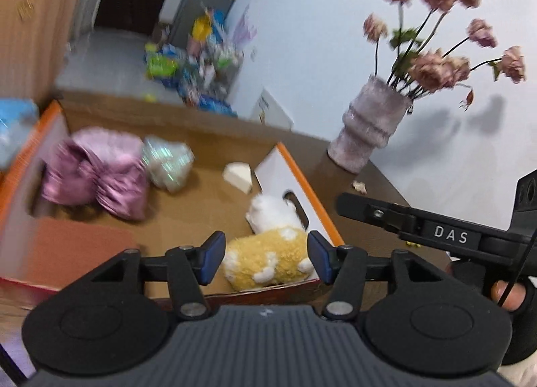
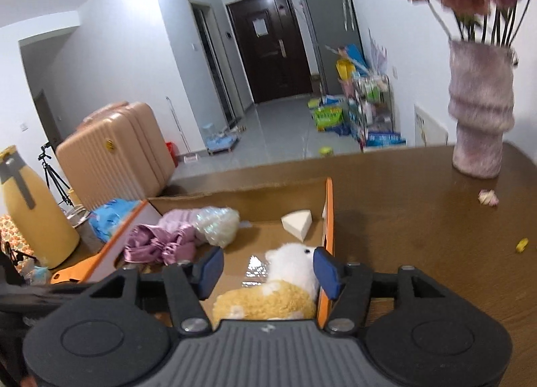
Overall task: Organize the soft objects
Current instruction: 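Carry the plush lamb into the box and open both tools, then move both open tools back to the purple cloth bag, then close both tools on the purple cloth bag and lift it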
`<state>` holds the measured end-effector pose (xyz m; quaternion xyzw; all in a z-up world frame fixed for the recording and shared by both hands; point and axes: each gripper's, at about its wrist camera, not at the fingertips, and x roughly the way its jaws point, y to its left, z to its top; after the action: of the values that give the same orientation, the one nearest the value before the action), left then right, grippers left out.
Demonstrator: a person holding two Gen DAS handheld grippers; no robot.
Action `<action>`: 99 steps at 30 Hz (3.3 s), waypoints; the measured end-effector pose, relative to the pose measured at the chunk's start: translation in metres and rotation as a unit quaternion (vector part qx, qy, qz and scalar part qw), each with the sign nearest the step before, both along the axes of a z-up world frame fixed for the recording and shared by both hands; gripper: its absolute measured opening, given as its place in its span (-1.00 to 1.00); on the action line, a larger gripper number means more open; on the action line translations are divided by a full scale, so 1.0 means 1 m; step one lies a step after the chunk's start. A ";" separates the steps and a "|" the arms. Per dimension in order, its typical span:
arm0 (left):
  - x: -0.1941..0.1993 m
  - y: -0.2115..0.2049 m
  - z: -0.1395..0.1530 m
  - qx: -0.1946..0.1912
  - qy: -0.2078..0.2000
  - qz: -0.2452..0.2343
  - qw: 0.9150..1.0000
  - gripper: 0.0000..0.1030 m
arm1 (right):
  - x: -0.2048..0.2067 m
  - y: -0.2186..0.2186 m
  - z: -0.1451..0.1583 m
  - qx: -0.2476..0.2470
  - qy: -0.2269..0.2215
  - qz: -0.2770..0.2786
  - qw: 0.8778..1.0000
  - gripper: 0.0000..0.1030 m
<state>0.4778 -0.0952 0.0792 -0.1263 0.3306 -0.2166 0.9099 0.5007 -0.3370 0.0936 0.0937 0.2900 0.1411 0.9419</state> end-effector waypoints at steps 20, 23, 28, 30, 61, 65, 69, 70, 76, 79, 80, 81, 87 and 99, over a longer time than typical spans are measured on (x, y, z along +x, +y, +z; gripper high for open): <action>-0.218 0.071 0.057 0.086 -0.145 0.077 0.983 0.47 | -0.187 -0.007 0.055 -0.010 -0.120 0.001 0.993 0.56; -0.249 0.076 0.046 0.079 -0.147 0.078 0.983 0.48 | -0.224 0.003 0.040 -0.017 -0.123 0.009 0.992 0.59; -0.286 0.087 0.022 0.060 -0.129 0.086 0.986 0.49 | -0.272 0.020 0.007 -0.016 -0.107 0.026 0.994 0.59; -0.296 0.089 0.012 0.059 -0.122 0.085 0.987 0.50 | -0.287 0.024 -0.008 -0.008 -0.100 0.027 0.995 0.59; -0.097 0.175 -0.053 0.042 -0.008 0.084 0.996 0.48 | -0.170 0.115 -0.090 -0.031 0.042 0.033 0.998 0.10; -0.074 0.187 -0.073 0.003 0.039 0.067 0.997 0.24 | -0.154 0.131 -0.089 0.047 0.067 0.080 0.993 0.10; -0.073 0.193 -0.083 -0.032 0.070 0.053 0.996 -0.43 | -0.140 0.160 -0.098 0.033 0.060 0.055 0.996 0.23; -0.077 0.193 -0.083 -0.032 0.074 0.052 0.995 -0.53 | -0.135 0.165 -0.100 0.030 0.057 0.055 0.996 0.23; -0.131 0.180 -0.079 -0.044 0.073 0.058 0.995 -0.68 | -0.139 0.180 -0.101 -0.002 0.059 0.094 0.994 -0.47; -0.167 0.169 -0.077 -0.062 0.074 0.061 0.993 -0.71 | -0.162 0.172 -0.097 -0.017 0.057 0.119 0.991 -0.77; -0.179 0.163 -0.076 -0.067 0.075 0.058 0.993 -0.71 | -0.173 0.167 -0.094 -0.025 0.055 0.127 0.990 -0.77; -0.192 0.156 -0.075 -0.070 0.072 0.052 0.994 -0.71 | -0.186 0.160 -0.091 -0.036 0.051 0.135 0.989 -0.77; -0.243 0.119 -0.077 -0.063 0.070 0.008 0.996 -0.56 | -0.259 0.103 -0.083 -0.063 0.065 0.140 0.986 -0.73; -0.246 0.094 -0.072 -0.026 0.049 0.015 0.998 -0.10 | -0.273 0.053 -0.083 -0.012 0.005 0.023 1.000 0.00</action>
<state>0.2318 -0.0017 0.0069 -0.1649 0.3674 -0.2050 0.8921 0.2275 -0.2837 0.0102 0.0768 0.2984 0.1589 0.9380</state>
